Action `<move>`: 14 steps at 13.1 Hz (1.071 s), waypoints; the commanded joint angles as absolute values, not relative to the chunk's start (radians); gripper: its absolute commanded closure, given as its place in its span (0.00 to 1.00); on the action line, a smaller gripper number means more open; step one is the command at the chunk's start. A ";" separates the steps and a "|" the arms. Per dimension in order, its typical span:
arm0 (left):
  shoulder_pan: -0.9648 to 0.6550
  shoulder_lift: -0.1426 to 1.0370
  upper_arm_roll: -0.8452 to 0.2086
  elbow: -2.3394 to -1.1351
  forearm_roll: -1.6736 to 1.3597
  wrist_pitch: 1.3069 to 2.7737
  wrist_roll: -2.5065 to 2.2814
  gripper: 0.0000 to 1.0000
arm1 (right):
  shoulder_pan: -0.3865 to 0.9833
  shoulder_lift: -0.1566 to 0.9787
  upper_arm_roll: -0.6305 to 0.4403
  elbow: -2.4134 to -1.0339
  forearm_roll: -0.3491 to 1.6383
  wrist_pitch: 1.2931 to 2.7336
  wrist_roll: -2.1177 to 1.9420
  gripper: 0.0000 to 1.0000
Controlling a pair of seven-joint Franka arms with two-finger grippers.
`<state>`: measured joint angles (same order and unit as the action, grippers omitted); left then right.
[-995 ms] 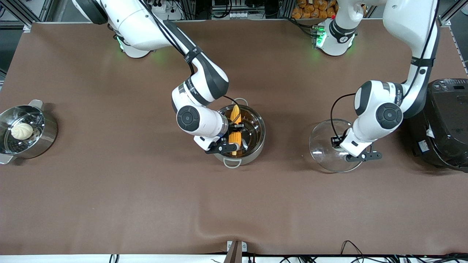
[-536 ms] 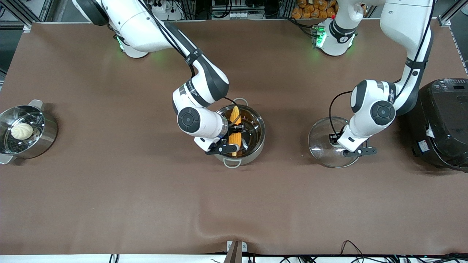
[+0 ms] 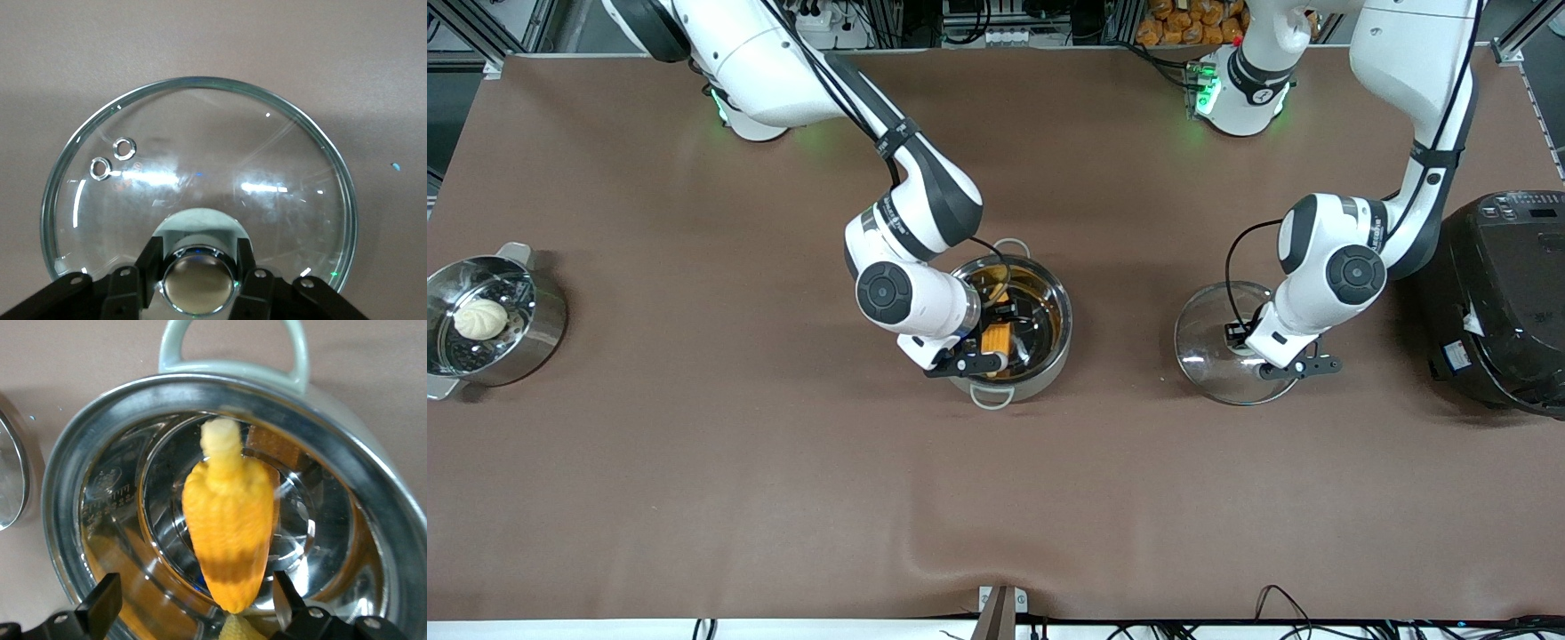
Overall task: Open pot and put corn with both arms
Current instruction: 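Lower the corn into the pot and open the right gripper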
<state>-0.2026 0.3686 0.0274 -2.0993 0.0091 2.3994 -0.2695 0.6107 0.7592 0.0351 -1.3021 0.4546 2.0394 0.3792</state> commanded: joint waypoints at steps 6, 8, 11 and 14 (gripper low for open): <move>-0.195 0.354 0.003 -2.114 -0.018 2.413 -0.252 0.91 | 0.473 0.684 0.029 -1.298 0.446 1.858 0.385 0.00; -0.195 0.356 0.003 -2.108 -0.018 2.411 -0.249 0.23 | 0.433 0.667 0.029 -1.301 0.323 1.818 0.355 0.00; -0.195 0.350 0.003 -2.102 -0.017 2.408 -0.247 0.00 | 0.385 0.643 0.029 -1.350 0.131 1.809 0.321 0.00; -0.195 0.324 0.005 -2.080 -0.014 2.398 -0.248 0.00 | 0.238 0.601 0.031 -1.385 0.130 1.789 0.192 0.00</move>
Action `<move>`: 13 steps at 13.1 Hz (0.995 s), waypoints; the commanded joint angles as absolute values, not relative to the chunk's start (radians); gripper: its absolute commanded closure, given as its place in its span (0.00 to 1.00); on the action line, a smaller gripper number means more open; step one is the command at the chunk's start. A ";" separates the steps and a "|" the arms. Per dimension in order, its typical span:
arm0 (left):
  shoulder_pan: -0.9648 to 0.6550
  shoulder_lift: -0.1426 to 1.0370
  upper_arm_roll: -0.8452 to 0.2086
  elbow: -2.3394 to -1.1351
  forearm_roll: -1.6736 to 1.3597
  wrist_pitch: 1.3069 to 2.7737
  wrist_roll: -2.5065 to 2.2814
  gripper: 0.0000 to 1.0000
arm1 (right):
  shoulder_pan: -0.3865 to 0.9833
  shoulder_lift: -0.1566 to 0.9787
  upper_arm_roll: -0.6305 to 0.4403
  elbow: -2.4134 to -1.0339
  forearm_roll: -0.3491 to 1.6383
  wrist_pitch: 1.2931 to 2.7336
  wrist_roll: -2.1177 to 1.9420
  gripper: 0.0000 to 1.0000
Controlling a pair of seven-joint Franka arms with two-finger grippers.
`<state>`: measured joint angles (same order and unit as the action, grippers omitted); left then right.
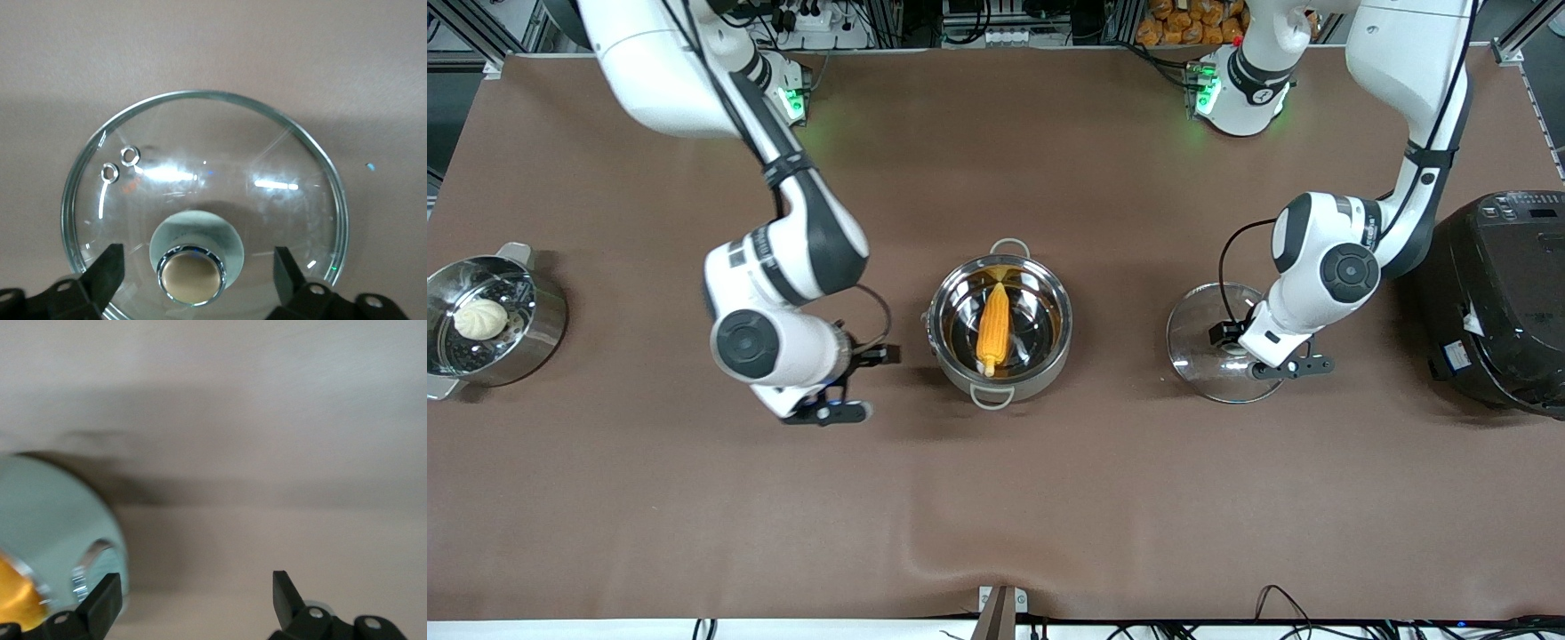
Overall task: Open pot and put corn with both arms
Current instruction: 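Release the lid on the table and withdraw both grippers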
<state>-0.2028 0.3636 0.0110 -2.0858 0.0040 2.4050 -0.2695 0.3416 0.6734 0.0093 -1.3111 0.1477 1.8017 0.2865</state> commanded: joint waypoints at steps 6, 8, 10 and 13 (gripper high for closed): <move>-0.141 0.181 0.014 -1.834 -0.003 2.057 -0.229 0.00 | 0.065 0.378 0.029 -1.604 0.124 1.781 0.040 0.00; -0.126 0.176 0.015 -1.645 0.002 1.816 -0.206 0.00 | 0.023 0.257 0.031 -1.682 0.123 1.782 -0.001 0.00; -0.120 0.169 0.009 -1.487 -0.012 1.613 -0.176 0.00 | 0.014 0.139 0.029 -1.727 0.092 1.761 -0.006 0.00; -0.121 0.140 0.005 -1.430 -0.009 1.490 -0.178 0.00 | 0.000 0.054 0.032 -1.721 0.037 1.674 -0.009 0.00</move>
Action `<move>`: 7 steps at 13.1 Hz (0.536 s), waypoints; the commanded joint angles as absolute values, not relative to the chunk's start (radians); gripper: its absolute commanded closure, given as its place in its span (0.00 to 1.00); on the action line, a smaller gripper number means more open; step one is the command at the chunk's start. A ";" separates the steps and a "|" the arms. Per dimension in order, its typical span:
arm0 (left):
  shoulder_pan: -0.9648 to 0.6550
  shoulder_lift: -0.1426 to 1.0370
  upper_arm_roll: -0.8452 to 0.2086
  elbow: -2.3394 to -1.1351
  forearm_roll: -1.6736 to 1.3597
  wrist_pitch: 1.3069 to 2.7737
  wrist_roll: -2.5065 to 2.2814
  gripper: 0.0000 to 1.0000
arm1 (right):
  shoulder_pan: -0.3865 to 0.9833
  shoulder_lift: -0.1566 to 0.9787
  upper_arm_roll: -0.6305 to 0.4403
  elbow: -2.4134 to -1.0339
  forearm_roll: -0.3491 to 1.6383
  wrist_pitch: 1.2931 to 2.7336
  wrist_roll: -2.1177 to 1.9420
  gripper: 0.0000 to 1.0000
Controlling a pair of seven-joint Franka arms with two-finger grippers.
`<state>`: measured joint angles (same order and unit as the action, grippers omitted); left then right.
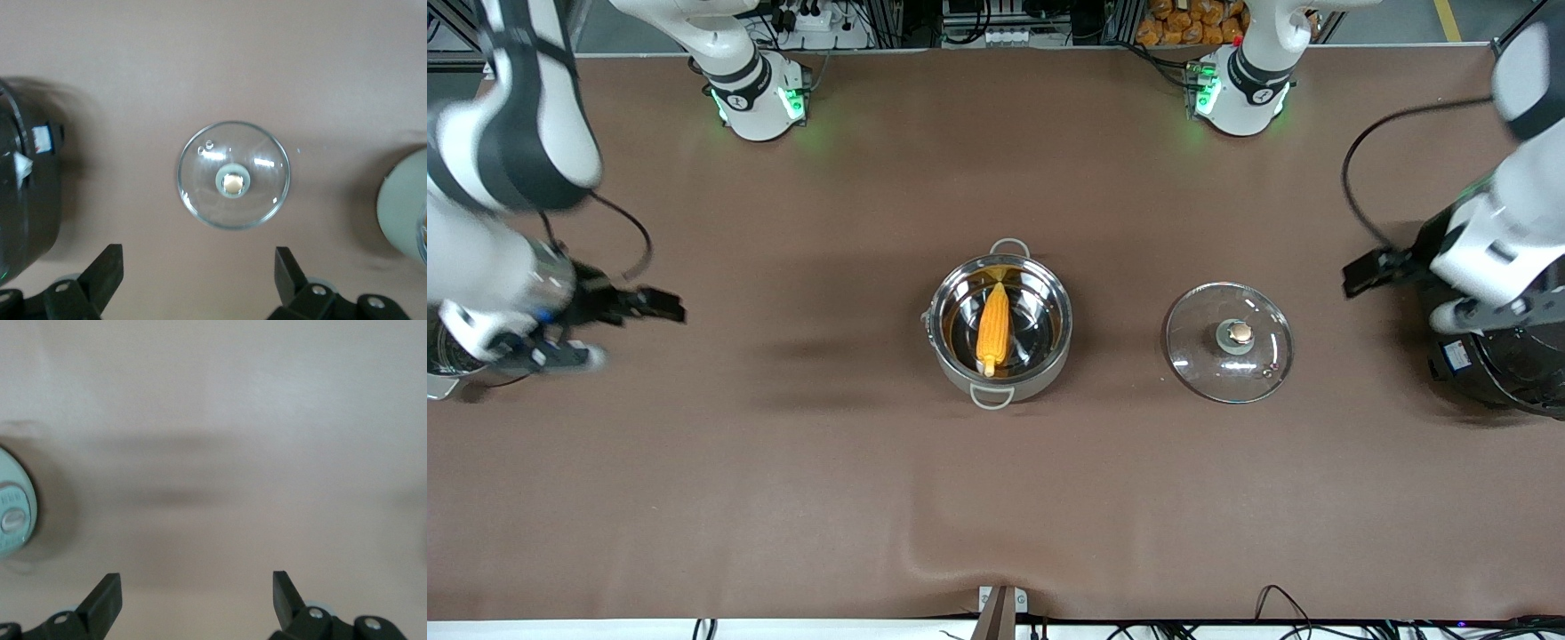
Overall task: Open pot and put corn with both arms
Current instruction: 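Release the lid on the table and withdraw both grippers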
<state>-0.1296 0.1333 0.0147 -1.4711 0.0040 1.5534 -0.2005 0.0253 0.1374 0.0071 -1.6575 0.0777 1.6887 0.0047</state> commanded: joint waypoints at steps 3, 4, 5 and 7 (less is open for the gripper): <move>-0.117 0.054 -0.029 -1.439 -0.011 1.434 -0.179 0.00 | -0.018 0.035 0.037 -1.630 0.029 1.574 -0.046 0.00; -0.117 0.051 -0.031 -1.439 -0.008 1.427 -0.175 0.00 | -0.018 0.037 0.034 -1.594 0.029 1.562 -0.049 0.00; -0.117 0.042 -0.029 -1.440 -0.009 1.427 -0.173 0.00 | -0.017 0.035 0.032 -1.585 0.028 1.557 -0.051 0.00; -0.103 0.046 -0.035 -1.442 -0.006 1.428 -0.173 0.00 | -0.018 0.035 0.029 -1.556 0.028 1.534 -0.049 0.00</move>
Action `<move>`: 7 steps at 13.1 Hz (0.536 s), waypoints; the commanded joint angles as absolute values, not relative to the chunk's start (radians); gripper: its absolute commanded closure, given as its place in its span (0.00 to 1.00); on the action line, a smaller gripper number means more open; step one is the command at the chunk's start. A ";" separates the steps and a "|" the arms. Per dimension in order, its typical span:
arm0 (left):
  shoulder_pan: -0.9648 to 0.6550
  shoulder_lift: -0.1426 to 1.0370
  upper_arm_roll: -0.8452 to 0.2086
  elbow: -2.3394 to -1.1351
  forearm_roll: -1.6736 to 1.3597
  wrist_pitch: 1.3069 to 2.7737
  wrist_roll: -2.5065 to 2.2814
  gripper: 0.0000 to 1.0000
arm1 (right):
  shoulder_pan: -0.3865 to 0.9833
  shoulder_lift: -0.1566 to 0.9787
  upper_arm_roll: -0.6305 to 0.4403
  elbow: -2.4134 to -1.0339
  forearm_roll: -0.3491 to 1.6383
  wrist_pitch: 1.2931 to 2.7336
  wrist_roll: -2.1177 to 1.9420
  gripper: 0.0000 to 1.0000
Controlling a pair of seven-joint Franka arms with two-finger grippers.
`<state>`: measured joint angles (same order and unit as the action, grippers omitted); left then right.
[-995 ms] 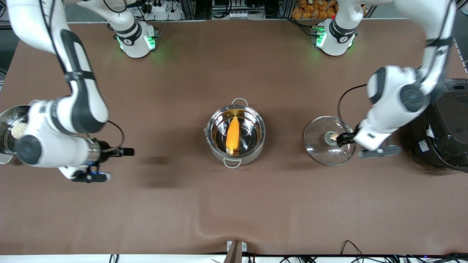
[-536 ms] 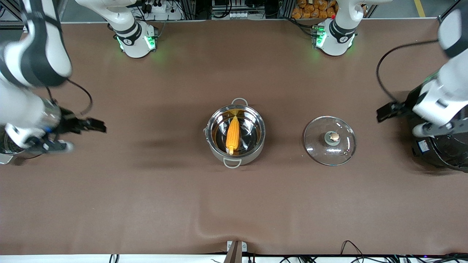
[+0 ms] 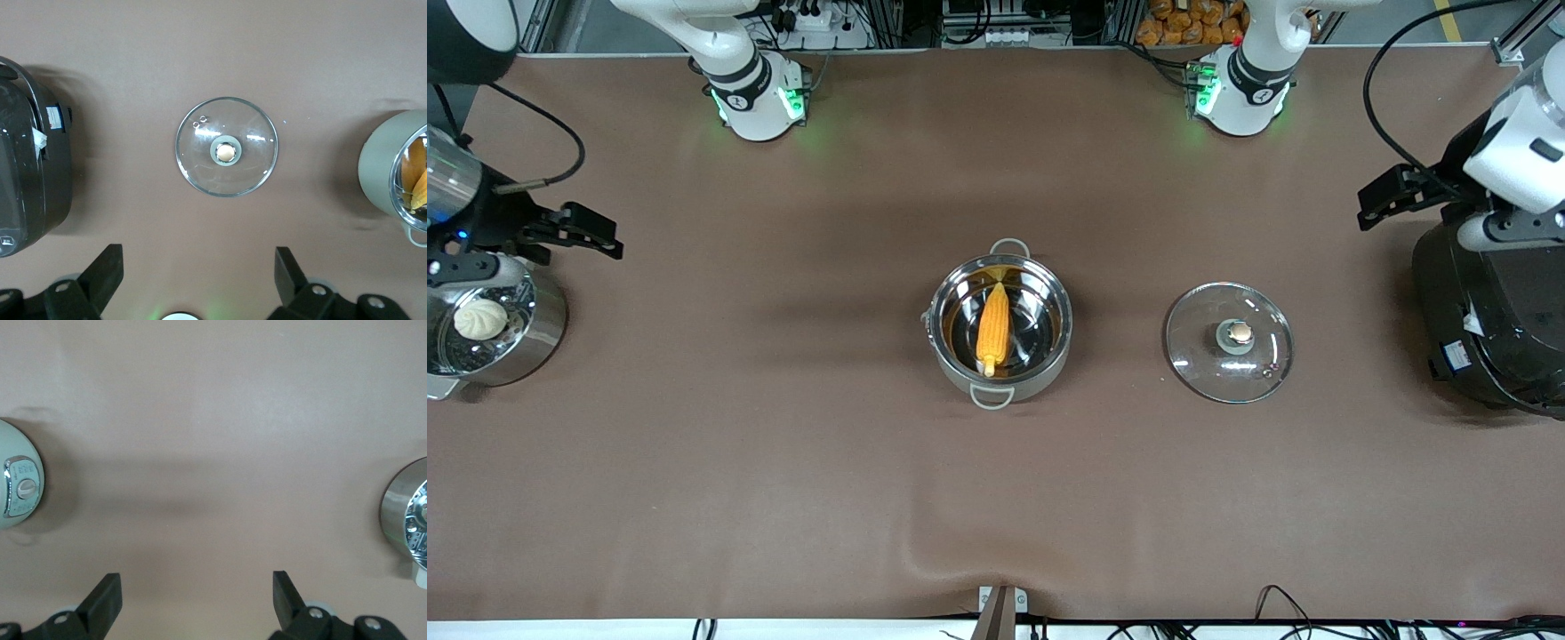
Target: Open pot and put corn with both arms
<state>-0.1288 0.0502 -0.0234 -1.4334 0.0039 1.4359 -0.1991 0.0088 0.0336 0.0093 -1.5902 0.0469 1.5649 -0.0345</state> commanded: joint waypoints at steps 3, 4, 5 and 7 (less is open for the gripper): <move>-0.066 0.064 -0.057 -1.439 -0.003 1.450 -0.164 0.00 | -0.014 0.035 -0.023 -1.554 0.026 1.539 -0.045 0.00; -0.058 0.067 -0.063 -1.437 -0.003 1.451 -0.164 0.00 | -0.011 0.035 -0.035 -1.554 0.026 1.531 -0.029 0.00; -0.055 0.067 -0.069 -1.436 -0.003 1.451 -0.164 0.00 | -0.012 0.035 -0.038 -1.555 0.028 1.516 -0.002 0.00; -0.063 0.067 -0.067 -1.436 0.002 1.451 -0.164 0.00 | -0.011 0.035 -0.037 -1.554 0.026 1.509 0.021 0.00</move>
